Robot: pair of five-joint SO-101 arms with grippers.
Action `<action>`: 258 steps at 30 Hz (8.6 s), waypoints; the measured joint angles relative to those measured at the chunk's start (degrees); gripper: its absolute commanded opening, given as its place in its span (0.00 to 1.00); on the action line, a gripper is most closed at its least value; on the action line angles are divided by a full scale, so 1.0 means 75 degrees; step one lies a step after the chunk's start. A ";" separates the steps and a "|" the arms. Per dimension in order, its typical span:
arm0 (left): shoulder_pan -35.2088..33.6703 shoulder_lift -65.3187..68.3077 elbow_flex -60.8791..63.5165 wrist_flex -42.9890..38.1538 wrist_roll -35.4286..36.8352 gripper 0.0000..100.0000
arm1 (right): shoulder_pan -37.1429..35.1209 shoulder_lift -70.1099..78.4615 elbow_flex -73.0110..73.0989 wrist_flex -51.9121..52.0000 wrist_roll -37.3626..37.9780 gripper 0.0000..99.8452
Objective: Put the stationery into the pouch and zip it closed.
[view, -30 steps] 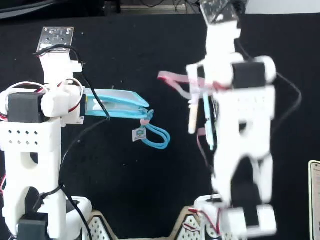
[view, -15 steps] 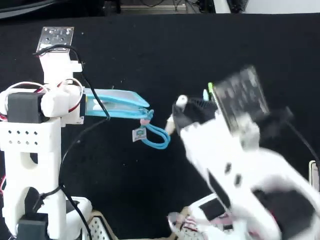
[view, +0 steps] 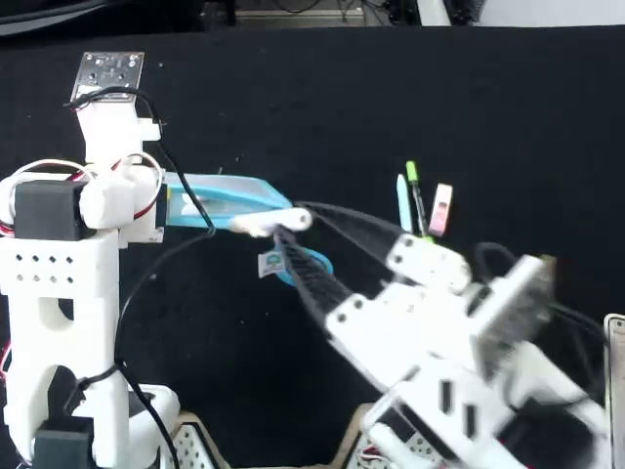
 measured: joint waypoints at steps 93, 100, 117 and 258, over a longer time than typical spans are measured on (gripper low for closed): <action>0.0012 0.0000 0.0000 0.0000 -0.0012 0.03 | -0.0211 0.0141 0.4876 -0.3927 0.1969 0.04; 0.0012 0.0000 0.0000 0.0000 0.0012 0.03 | -0.0023 0.1055 0.4876 -0.4419 0.1981 0.04; 0.0012 0.0000 0.0000 0.0000 -0.0012 0.03 | 0.1032 0.0445 0.2532 -0.1055 0.1758 0.11; 0.0012 0.0000 0.0000 0.0000 -0.0012 0.03 | 0.7971 1.6949 -0.9705 0.3868 0.2766 0.01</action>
